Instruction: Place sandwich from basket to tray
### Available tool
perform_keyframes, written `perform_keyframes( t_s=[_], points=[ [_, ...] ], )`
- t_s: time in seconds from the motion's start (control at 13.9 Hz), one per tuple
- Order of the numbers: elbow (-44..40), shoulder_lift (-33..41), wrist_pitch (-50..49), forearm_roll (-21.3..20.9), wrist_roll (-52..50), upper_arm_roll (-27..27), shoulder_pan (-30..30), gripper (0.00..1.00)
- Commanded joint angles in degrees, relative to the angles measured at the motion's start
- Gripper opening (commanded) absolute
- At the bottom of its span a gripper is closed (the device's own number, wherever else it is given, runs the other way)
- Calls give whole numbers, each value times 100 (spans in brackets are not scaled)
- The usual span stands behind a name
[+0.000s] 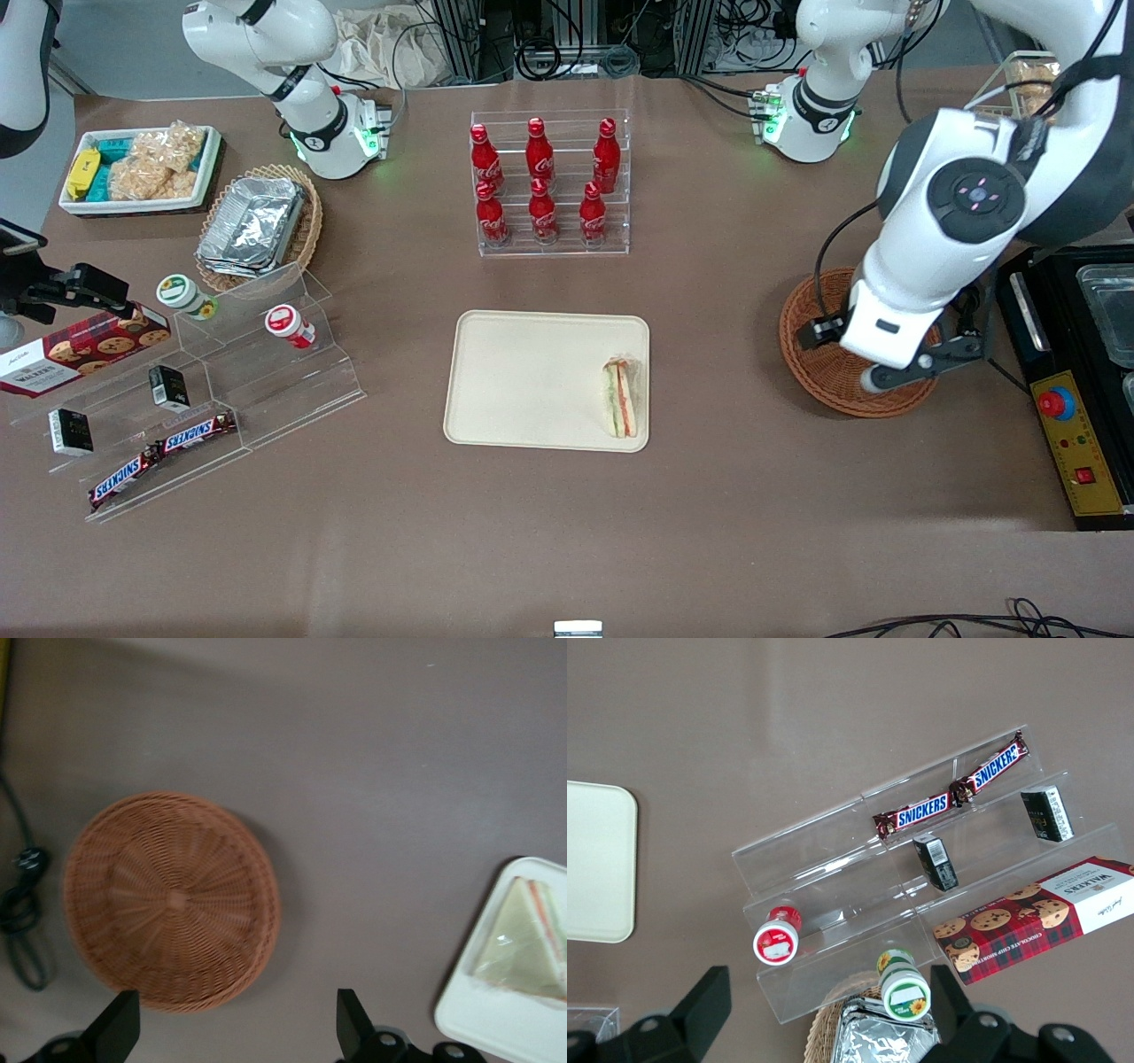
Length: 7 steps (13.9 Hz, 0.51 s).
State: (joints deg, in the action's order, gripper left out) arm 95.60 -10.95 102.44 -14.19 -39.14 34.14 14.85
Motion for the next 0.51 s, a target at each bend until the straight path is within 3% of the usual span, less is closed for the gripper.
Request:
perform_keyframes(
  t_s=[0.0, 0.22, 0.43],
  points=[
    [-188, 261, -398, 292, 257, 5, 324, 100],
    [-559, 199, -541, 820, 651, 5, 746, 100],
    [-542, 199, -541, 847, 1896, -13, 1115, 100]
  ],
)
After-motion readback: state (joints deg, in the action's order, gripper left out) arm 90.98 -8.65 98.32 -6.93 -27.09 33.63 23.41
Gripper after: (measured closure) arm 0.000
